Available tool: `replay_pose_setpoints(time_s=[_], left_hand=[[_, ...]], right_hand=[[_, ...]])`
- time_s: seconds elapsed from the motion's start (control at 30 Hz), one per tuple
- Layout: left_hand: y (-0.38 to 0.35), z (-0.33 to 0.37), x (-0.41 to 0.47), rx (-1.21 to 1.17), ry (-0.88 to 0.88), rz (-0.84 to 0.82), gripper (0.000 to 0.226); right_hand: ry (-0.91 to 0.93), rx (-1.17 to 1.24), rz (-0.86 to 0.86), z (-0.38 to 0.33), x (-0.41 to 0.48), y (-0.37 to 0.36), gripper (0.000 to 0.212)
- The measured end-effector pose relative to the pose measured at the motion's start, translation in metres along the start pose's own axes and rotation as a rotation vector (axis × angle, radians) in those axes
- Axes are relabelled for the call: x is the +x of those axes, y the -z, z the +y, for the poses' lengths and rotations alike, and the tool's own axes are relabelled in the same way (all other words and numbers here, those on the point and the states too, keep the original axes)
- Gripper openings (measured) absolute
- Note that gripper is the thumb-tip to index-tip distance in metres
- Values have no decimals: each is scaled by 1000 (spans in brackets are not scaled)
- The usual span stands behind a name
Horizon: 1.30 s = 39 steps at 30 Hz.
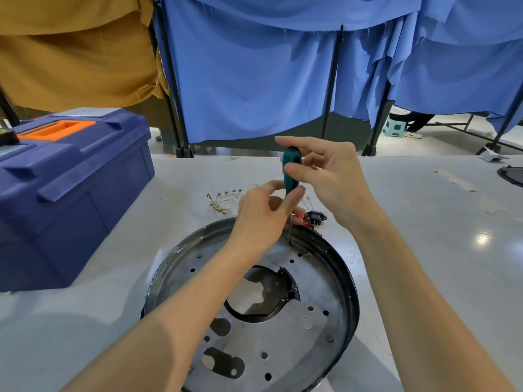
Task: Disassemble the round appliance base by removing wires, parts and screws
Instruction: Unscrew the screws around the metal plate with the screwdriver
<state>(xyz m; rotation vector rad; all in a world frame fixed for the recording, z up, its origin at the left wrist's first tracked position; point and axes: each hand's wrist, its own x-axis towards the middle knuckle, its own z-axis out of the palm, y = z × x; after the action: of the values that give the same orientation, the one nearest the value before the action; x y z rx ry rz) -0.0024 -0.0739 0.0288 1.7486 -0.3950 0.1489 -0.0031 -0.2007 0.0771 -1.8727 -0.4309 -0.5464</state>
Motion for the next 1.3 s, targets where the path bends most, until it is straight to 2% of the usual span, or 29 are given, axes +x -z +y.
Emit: replay_pose_setpoints(time_s=[0.1, 0.2, 0.3, 0.43, 0.53, 0.63, 0.77, 0.93, 1.03, 1.1, 1.23, 1.3], left_hand=[[-3, -1, -1, 42, -8, -13, 29], [-3, -1, -2, 38, -3, 13, 28], [-2, 0, -3, 43, -7, 17, 37], [-2, 0, -2, 81, -45, -8, 23], [-2, -1, 1, 89, -33, 3, 18], [-3, -1, -1, 90, -18, 37, 22], [-1, 0, -2, 82, -23, 62, 29], [-1, -1, 0, 168, -79, 8, 25], [-1, -1, -1, 161, -35, 37, 32], [-1, -1, -1, 167, -24, 56, 39], [-1, 1, -1, 138, -56, 9, 26], [-1, 0, 0, 108, -45, -2, 22]], right_hand=[[-27, 75, -70, -3, -1, 0, 34], [9, -40, -80, -5, 0, -1, 16], [5, -86, -45, -5, 1, -3, 22], [12, -58, 12, -3, 2, 2, 31], [-7, 16, -37, -1, 2, 7, 28], [3, -57, -65, -1, 2, 6, 19], [4, -100, -10, -1, 1, 5, 30], [-10, 28, -98, -4, 1, 6, 32], [14, -139, -120, -6, 2, 4, 17], [26, -214, -104, -5, 1, 1, 19], [28, -178, -12, -6, 2, 0, 33], [11, -160, -10, -5, 3, 4, 31]])
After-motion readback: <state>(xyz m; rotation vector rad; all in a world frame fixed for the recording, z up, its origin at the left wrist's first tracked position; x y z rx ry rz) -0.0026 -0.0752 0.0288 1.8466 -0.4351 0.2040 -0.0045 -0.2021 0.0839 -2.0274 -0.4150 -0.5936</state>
